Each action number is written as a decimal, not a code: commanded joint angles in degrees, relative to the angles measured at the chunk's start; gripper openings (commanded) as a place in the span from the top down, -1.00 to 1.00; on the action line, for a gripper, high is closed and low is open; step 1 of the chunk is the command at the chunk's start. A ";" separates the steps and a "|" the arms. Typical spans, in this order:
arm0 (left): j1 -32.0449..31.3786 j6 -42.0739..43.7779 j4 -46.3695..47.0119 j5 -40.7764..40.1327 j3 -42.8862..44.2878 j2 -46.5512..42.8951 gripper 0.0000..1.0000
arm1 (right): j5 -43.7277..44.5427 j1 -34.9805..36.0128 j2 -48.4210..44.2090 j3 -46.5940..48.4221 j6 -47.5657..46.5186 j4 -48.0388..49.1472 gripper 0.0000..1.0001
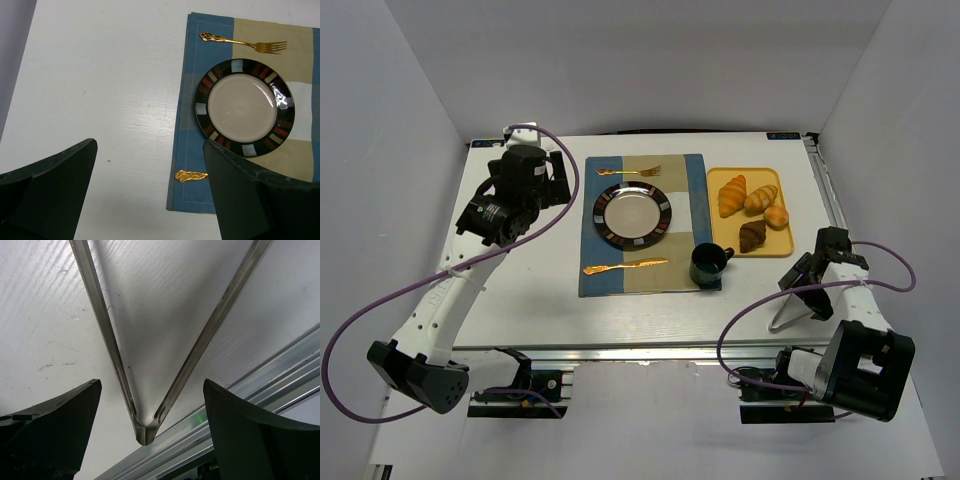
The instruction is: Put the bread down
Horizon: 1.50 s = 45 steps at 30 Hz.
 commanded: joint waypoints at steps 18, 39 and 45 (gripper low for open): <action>-0.21 0.71 -0.32 -2.27 0.36 -1.73 -0.96 | 2.27 0.31 10.80 -3.17 0.95 11.41 -0.74; -0.21 0.36 0.38 -2.01 0.18 -2.52 -0.96 | 0.09 0.31 -7.47 14.40 0.34 -7.91 -0.08; -0.38 -0.34 1.26 -1.12 0.27 -2.60 -0.96 | -7.64 1.71 -10.20 21.43 0.95 -12.14 -0.08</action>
